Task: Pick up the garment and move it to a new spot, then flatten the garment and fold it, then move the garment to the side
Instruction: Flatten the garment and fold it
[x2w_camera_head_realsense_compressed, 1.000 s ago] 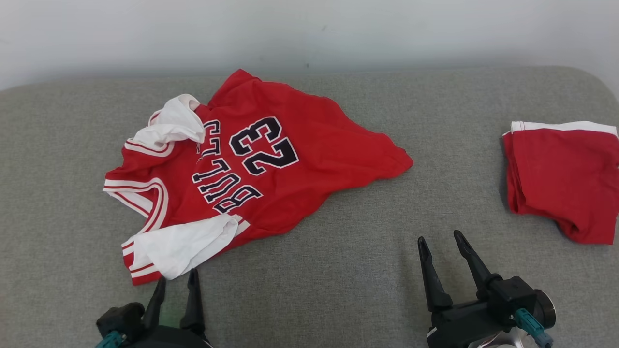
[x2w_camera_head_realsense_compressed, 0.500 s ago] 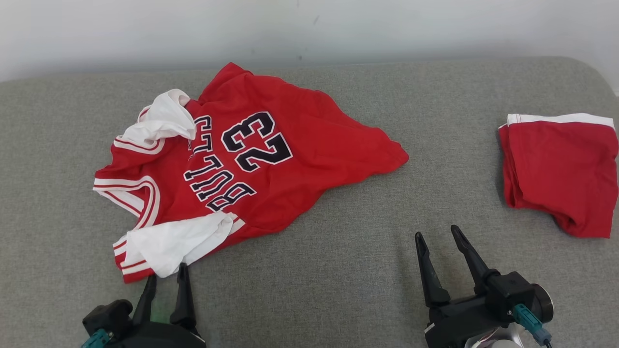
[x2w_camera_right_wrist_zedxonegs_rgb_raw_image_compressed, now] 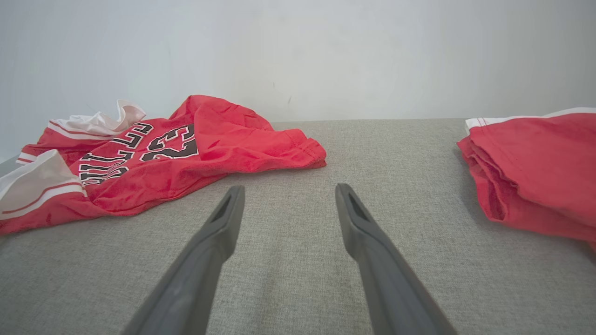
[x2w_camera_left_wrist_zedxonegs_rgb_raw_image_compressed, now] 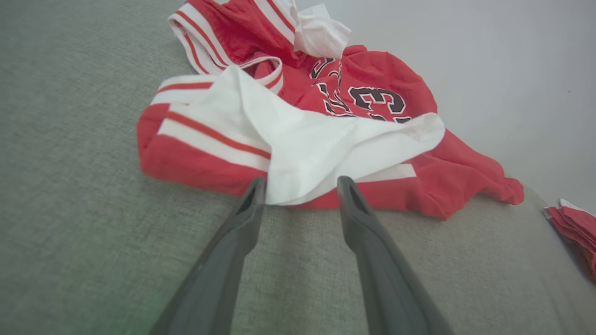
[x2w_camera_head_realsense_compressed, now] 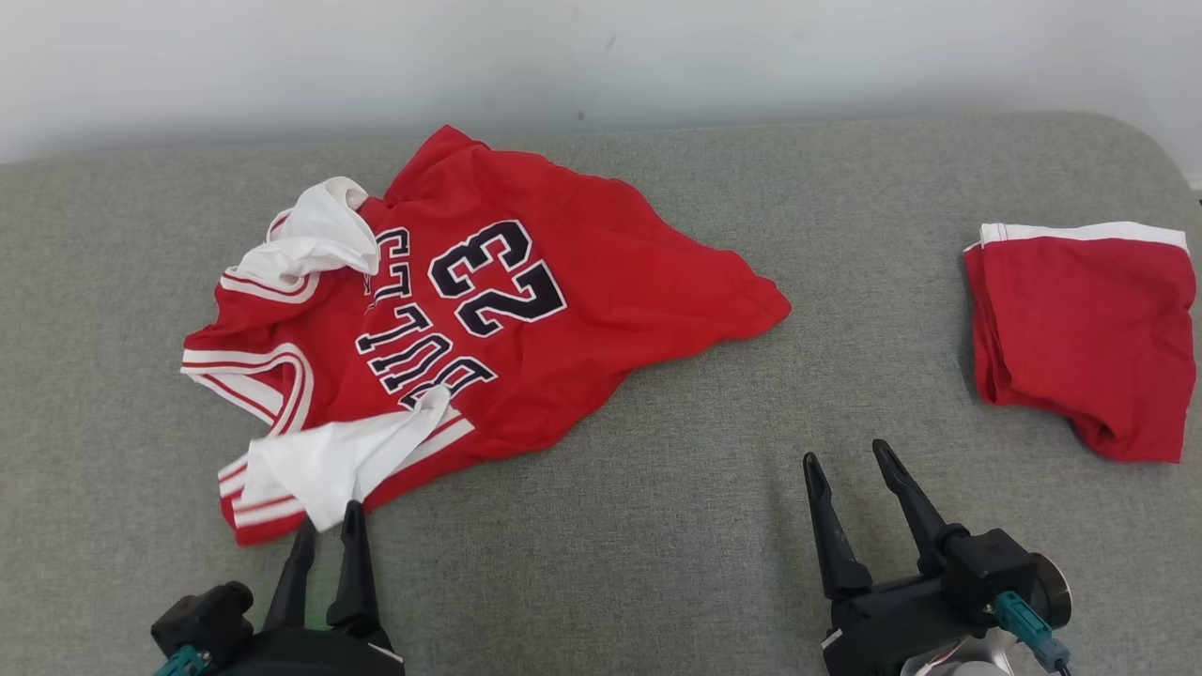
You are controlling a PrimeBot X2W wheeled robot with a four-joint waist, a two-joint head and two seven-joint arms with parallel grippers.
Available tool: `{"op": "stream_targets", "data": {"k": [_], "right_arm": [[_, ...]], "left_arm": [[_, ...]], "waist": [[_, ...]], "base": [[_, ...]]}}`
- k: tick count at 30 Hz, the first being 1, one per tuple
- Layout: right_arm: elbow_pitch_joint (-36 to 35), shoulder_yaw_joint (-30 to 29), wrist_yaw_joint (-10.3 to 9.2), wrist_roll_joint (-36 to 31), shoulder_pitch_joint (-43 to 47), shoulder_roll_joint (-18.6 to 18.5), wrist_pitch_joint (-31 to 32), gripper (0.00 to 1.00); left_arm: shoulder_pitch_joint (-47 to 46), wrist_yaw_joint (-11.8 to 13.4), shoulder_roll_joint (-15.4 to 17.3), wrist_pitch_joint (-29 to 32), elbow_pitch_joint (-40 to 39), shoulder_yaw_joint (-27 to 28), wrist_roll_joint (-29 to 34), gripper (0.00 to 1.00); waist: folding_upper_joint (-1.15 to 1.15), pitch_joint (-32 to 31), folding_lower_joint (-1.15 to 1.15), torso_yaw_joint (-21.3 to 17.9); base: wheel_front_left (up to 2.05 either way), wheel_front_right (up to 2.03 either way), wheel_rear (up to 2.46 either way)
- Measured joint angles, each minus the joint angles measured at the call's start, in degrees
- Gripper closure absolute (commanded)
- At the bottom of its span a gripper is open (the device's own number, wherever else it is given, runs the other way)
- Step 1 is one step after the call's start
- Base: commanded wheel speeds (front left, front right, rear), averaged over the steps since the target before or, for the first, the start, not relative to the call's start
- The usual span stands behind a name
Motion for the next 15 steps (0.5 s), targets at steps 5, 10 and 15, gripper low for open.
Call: {"op": "stream_targets", "data": {"k": [5, 10, 15], "right_arm": [[0.15, 0.15, 0.01, 0.03, -0.06, 0.0, 0.0, 0.0], [0.24, 0.01, 0.01, 0.03, -0.16, 0.0, 0.0, 0.0], [0.12, -0.02, 0.01, 0.03, -0.34, -0.04, 0.0, 0.0]], "left_arm": [[0.52, 0.0, 0.0, 0.0, -0.65, -0.88, -0.94, 0.22], [1.12, 0.0, 0.01, 0.0, -0.4, -1.1, -0.99, 0.62], [0.81, -0.08, 0.01, 0.0, 1.32, -0.6, -1.07, 0.13]], "waist": [[0.0, -0.12, 0.0, -0.04], [0.0, -0.2, 0.0, -0.07], [0.0, -0.09, 0.0, -0.13]], "base": [[0.0, 0.0, 0.0], [0.0, 0.0, 0.0], [0.0, 0.0, 0.0]]}}
